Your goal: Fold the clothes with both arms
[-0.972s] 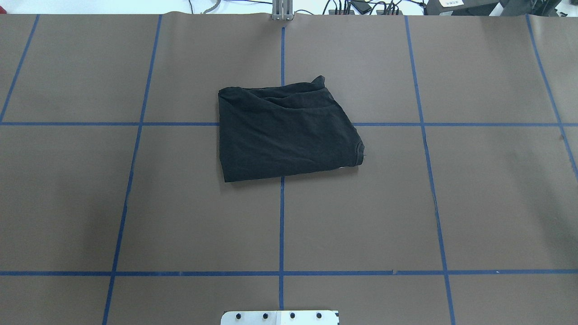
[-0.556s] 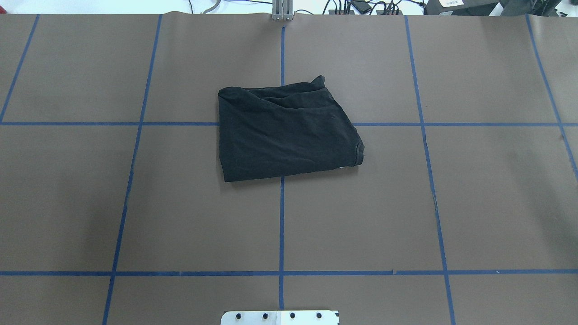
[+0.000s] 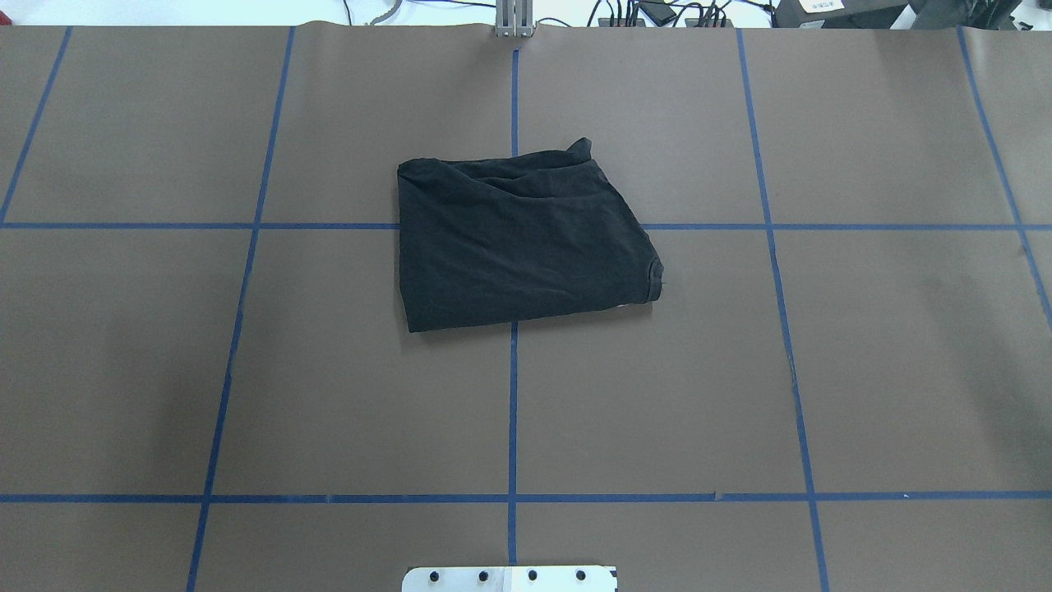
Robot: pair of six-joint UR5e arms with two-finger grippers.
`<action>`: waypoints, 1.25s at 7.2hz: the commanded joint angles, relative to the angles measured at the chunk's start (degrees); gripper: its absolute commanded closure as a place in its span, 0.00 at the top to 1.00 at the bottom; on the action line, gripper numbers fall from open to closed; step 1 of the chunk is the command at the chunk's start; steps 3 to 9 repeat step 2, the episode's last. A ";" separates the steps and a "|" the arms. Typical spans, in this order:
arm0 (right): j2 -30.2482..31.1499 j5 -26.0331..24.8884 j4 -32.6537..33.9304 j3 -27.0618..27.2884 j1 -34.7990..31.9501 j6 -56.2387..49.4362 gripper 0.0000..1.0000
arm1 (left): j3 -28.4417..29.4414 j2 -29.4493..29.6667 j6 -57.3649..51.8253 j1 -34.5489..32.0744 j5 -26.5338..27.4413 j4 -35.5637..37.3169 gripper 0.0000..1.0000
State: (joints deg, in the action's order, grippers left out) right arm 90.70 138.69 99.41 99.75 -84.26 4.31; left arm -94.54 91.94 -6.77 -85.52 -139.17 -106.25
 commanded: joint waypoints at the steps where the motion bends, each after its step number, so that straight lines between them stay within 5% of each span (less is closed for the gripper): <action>1: 0.00 0.09 0.00 0.18 -0.11 0.00 1.00 | -0.12 0.16 0.00 0.00 0.48 0.07 1.00; 9: 0.00 0.09 0.00 0.18 -0.11 0.00 1.00 | -0.03 0.08 0.00 0.00 0.48 -0.01 1.00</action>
